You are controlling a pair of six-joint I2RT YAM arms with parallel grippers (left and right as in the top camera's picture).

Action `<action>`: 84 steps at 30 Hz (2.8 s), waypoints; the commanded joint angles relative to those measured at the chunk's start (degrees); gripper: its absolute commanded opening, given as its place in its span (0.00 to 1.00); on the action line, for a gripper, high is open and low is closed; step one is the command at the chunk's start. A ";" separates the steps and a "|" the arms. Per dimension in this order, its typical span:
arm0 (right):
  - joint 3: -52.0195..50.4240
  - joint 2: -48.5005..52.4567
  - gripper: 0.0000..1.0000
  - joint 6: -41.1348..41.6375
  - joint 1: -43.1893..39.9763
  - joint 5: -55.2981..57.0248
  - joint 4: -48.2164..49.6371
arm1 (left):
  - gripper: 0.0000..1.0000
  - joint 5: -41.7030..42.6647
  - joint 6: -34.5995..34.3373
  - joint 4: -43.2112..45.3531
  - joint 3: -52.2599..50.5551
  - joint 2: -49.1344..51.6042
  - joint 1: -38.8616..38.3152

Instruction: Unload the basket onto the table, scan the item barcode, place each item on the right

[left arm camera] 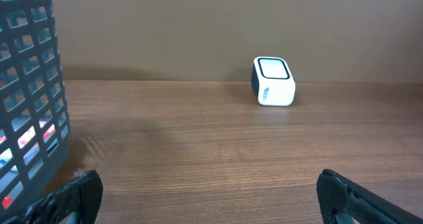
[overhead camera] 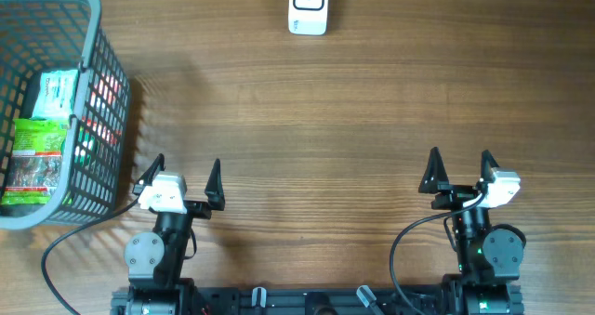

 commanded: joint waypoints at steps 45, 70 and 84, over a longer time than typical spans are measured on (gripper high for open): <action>-0.07 -0.31 1.00 -1.01 0.28 0.13 0.31 | 1.00 0.85 0.92 0.07 -0.55 -0.44 -0.22; -0.07 -0.31 1.00 -1.01 0.28 0.13 0.31 | 1.00 0.87 0.92 0.09 -0.55 -0.44 -0.22; -0.07 -0.31 1.00 -1.01 0.28 0.13 0.31 | 1.00 8.79 0.87 2.91 -0.15 -0.44 -0.26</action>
